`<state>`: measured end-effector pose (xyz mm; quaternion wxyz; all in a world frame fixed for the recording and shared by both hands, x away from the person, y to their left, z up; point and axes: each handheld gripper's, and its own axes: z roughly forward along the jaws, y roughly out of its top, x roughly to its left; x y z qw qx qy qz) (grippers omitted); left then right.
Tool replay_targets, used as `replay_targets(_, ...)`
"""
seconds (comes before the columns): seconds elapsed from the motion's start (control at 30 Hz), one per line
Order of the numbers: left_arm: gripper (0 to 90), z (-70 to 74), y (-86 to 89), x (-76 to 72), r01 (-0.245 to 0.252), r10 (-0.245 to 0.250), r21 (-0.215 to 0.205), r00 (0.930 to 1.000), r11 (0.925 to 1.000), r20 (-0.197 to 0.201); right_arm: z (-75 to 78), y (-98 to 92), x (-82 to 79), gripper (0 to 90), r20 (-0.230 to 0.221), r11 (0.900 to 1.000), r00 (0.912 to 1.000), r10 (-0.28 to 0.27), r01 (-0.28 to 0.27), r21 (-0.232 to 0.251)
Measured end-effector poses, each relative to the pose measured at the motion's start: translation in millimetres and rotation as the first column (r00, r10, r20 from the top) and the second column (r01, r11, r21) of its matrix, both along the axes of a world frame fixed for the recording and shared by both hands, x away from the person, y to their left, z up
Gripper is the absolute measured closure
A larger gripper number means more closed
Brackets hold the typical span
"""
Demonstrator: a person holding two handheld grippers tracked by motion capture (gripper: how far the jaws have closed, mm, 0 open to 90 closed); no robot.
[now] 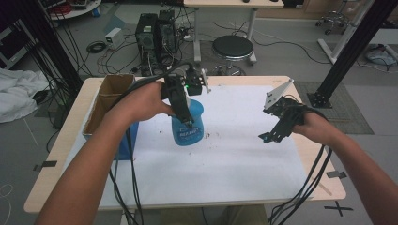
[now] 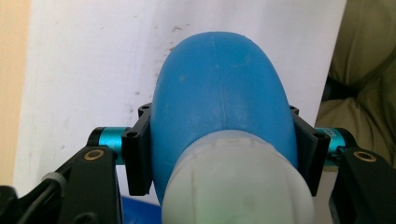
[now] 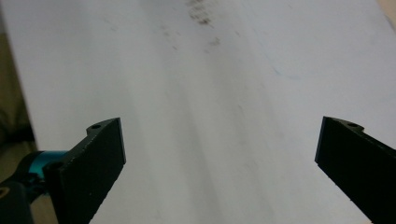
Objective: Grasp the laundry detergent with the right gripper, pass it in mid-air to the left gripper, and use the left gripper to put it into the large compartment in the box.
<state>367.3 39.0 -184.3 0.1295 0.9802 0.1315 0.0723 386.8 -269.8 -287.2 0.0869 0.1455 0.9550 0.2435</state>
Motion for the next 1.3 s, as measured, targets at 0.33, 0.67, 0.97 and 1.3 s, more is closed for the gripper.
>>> replay_targets(0.33, 37.5, 43.4, 38.6, 9.4, -0.214, 0.214, -0.012, 0.9769, 0.9769, 0.007, 11.3, -22.6, 17.4, 0.8, -0.03, 0.99, 0.9963, -0.081, 0.077, -0.117)
replay_targets(0.67, 37.5, 76.0, 81.9, 9.3, -0.317, 0.318, -0.051, 0.9476, 0.9471, 0.025, 7.1, -21.5, 20.6, 2.4, -0.087, 0.992, 0.996, -0.021, 0.01, -0.129)
replay_targets(0.97, 37.5, 99.4, 119.9, 6.6, -0.375, 0.379, -0.079, 0.9248, 0.9236, 0.036, 9.8, -20.4, 21.1, 2.4, -0.08, 0.992, 0.9968, -0.004, -0.006, -0.124)
replay_targets(1.3, 37.5, 112.9, 167.2, 2.2, -0.436, 0.442, -0.094, 0.8953, 0.8951, 0.057, 10.9, -22.4, 23.3, 2.4, -0.076, 0.994, 0.997, -0.01, 0.002, -0.109)
